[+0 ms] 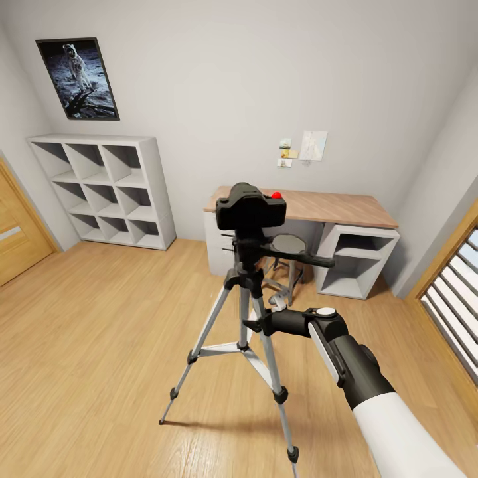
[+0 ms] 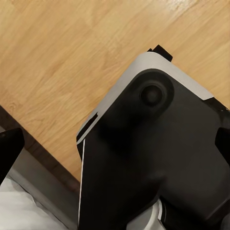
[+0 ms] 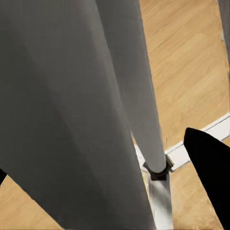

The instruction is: Attach the digital camera to the camera tripod in the bedroom.

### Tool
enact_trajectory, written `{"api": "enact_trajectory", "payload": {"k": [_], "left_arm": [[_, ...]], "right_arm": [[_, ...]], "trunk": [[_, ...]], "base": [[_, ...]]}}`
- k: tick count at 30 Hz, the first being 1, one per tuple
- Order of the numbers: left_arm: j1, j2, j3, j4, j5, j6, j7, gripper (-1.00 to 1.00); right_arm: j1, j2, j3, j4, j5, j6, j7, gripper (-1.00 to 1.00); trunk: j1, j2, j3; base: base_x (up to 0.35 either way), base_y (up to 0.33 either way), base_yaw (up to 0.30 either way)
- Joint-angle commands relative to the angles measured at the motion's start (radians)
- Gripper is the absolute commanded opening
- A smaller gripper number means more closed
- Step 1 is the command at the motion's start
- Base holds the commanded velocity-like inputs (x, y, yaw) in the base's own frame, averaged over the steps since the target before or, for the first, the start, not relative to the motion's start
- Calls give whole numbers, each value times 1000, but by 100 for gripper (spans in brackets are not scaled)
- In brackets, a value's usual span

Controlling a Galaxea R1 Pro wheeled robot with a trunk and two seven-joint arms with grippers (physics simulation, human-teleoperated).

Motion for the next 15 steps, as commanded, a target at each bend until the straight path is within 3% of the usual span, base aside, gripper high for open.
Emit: {"api": "enact_trajectory", "payload": {"k": [1, 15], "left_arm": [[-1, 0, -9, 0, 7, 1, 3, 100], [-1, -1, -9, 0, 7, 1, 3, 100]], "right_arm": [[-1, 0, 1, -2, 3, 6, 3, 100], [-1, -7, -5, 2, 3, -1, 6, 100]], "trunk": [[1, -2, -2], [1, -2, -2]], "base": [[0, 0, 0], [0, 0, 0]]}}
